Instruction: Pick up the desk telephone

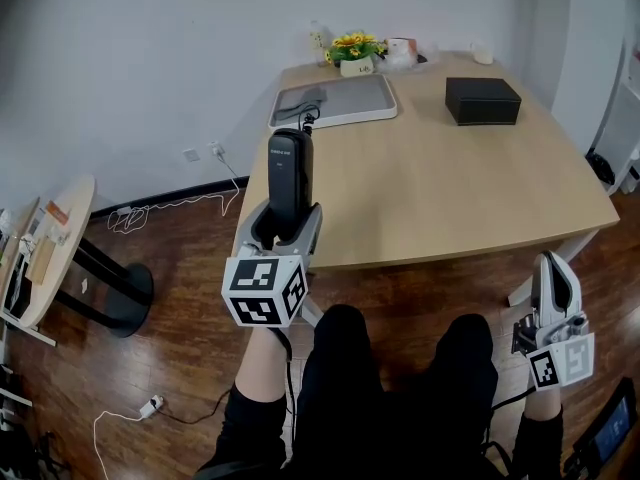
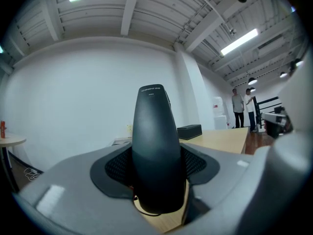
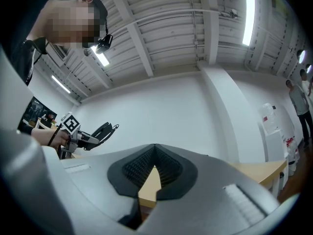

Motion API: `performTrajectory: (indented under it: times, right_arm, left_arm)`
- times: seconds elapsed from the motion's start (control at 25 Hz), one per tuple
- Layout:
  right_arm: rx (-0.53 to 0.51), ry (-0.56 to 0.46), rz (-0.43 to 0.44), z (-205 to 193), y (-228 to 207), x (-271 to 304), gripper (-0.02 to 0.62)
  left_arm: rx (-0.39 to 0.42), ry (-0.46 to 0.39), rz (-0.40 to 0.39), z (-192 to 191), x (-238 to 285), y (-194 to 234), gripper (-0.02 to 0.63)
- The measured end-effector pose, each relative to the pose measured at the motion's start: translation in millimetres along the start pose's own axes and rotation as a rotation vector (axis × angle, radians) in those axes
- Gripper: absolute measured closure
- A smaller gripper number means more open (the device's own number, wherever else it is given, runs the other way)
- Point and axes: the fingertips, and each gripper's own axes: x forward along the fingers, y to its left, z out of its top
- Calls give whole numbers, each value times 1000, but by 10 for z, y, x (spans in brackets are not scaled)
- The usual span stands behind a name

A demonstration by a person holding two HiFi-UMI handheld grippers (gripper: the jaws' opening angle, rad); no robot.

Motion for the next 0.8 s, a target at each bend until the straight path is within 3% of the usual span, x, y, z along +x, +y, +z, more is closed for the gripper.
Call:
performTrajectory:
  times: [0.36, 0.8]
  right_arm:
    - [-17, 3, 15, -28, 35, 0, 595]
    - [-28, 10, 20, -61, 15, -8, 595]
  left_arm:
    - [-9, 65, -17, -152, 129, 31, 342]
    - [-14, 77, -24, -176, 170, 3, 342]
